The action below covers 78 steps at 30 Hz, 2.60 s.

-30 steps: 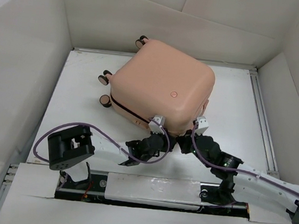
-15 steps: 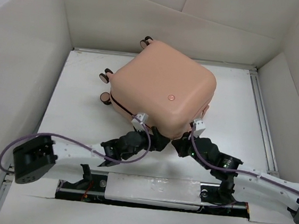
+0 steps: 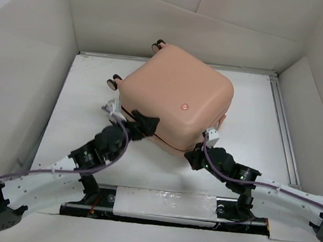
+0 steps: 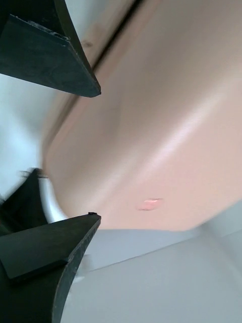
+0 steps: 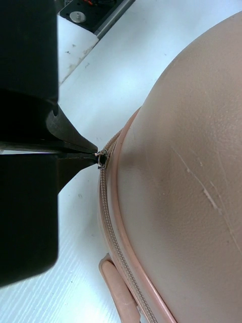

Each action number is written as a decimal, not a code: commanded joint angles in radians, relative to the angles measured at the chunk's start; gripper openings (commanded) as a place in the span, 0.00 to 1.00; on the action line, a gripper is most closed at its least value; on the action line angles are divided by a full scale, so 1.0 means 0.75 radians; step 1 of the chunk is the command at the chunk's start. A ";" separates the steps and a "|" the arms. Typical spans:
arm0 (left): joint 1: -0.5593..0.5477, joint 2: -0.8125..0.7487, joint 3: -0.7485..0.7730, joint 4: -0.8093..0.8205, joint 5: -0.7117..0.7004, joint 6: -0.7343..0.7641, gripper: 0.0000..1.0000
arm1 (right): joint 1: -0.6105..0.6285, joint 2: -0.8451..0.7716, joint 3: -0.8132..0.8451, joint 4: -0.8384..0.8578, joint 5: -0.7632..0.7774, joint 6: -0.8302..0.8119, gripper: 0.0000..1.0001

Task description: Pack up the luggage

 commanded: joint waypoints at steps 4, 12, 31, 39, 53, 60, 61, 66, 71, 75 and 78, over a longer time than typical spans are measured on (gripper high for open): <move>0.682 0.476 0.537 -0.125 0.586 0.124 0.98 | 0.025 -0.110 0.088 0.133 -0.052 0.008 0.00; 1.398 0.556 0.493 -0.020 1.075 -0.041 0.99 | 0.025 -0.134 0.100 0.080 -0.077 0.008 0.00; 1.548 1.026 0.358 0.663 1.499 -0.405 0.99 | 0.025 -0.200 -0.035 0.135 -0.146 0.020 0.00; 1.492 1.135 0.342 0.814 1.499 -0.499 0.71 | 0.025 -0.200 -0.035 0.135 -0.095 0.008 0.00; 1.625 0.729 -0.026 0.962 1.479 -0.516 0.00 | -0.471 0.053 0.218 0.135 -0.485 -0.225 0.00; 1.638 0.219 -0.196 0.692 1.497 -0.379 0.00 | -0.930 0.452 0.589 0.029 -0.889 -0.401 0.00; 1.638 0.162 -0.211 0.635 1.509 -0.324 0.00 | -0.930 0.453 0.613 0.012 -0.889 -0.401 0.00; 1.638 -0.193 -0.260 0.287 1.509 -0.195 0.00 | -0.791 0.291 0.487 -0.016 -0.714 -0.342 0.00; 1.638 -0.462 -0.491 0.205 1.479 -0.219 0.00 | -0.530 0.140 0.256 0.071 -0.411 -0.158 0.00; 1.638 -0.577 -0.593 0.152 1.497 -0.250 0.00 | -0.315 0.158 0.184 0.176 -0.094 -0.080 0.00; 1.638 -0.640 -0.669 0.151 1.483 -0.268 0.00 | -0.228 0.323 0.251 0.176 0.058 -0.112 0.00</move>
